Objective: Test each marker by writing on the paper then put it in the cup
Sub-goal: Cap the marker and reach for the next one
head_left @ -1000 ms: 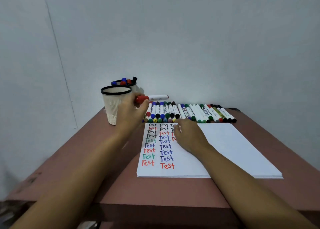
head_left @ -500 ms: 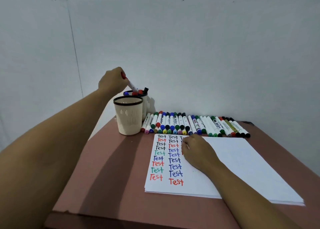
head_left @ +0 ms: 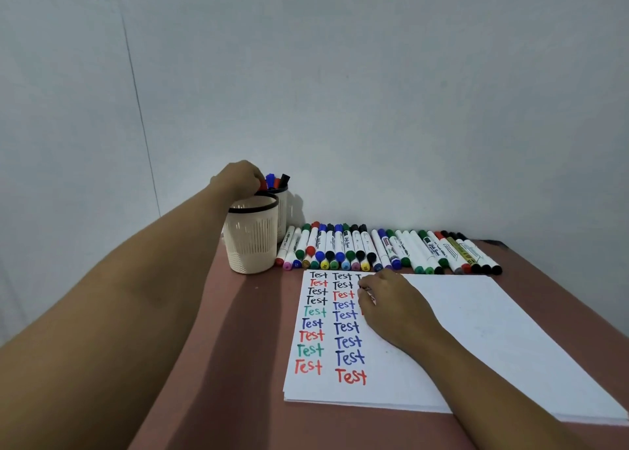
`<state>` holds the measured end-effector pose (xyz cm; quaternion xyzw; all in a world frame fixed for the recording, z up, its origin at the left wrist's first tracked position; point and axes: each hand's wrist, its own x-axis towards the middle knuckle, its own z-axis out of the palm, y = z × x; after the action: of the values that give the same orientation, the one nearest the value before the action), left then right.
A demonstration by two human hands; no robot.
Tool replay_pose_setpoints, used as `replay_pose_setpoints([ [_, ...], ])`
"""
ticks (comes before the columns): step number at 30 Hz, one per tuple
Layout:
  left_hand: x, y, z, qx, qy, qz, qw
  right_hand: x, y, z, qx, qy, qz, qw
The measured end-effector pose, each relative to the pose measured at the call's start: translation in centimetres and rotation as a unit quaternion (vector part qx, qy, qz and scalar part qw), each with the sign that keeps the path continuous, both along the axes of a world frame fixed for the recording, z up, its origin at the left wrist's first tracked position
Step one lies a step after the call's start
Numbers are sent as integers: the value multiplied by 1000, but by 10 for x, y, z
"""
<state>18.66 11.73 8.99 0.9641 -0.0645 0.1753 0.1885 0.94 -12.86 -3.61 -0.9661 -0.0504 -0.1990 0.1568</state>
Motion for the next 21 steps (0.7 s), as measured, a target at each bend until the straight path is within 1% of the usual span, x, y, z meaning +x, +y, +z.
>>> replay_pose_setpoints([
  [2, 2, -1, -3, 29, 29, 5, 999, 0, 0, 0, -1, 1, 1, 1000],
  [4, -1, -4, -1, 21, 11, 10, 1000, -1, 1, 0, -1, 0, 3, 1000],
  [6, -8, -8, 2, -4, -29, 0, 1000, -1, 1, 0, -1, -1, 4, 1000],
  [8, -22, -16, 4, -34, -73, -31, 996, -1, 0, 0, -1, -3, 4, 1000],
  [12, -72, -43, -8, -83, -187, -112, 972, -2, 0, 0, 3, -2, 4, 1000],
  [14, -102, -57, -27, -78, -207, -162, 962, -3, 0, 0, 3, 1, 6, 1000],
  [16, -125, -67, -55, -69, -196, -193, 959, -3, 0, 0, 1, -2, 6, 1000],
  [17, -132, -70, -70, -65, -174, -198, 962, -3, 0, -1, -3, -4, 4, 1000],
  [19, -140, -73, -96, -41, -106, -189, 975, -3, 1, 0, -28, -3, 1, 1000],
  [21, -139, -73, -109, 9, -38, -174, 984, -2, 2, 2, -62, 9, 4, 998],
])
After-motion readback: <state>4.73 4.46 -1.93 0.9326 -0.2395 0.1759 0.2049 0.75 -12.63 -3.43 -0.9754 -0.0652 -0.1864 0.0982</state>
